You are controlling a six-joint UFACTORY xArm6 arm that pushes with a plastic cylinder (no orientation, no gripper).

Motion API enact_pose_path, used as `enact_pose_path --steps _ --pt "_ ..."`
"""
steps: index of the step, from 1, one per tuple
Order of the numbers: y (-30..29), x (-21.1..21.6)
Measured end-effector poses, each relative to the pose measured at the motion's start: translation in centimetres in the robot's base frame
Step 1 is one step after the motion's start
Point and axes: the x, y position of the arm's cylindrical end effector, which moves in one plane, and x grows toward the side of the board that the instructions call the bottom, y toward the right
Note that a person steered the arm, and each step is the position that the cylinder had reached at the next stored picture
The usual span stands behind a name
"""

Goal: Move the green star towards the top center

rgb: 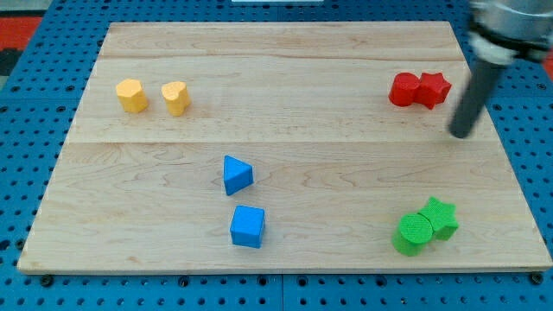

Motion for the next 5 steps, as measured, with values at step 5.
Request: enact_pose_path --steps 5 --pt "-11.3 10.8"
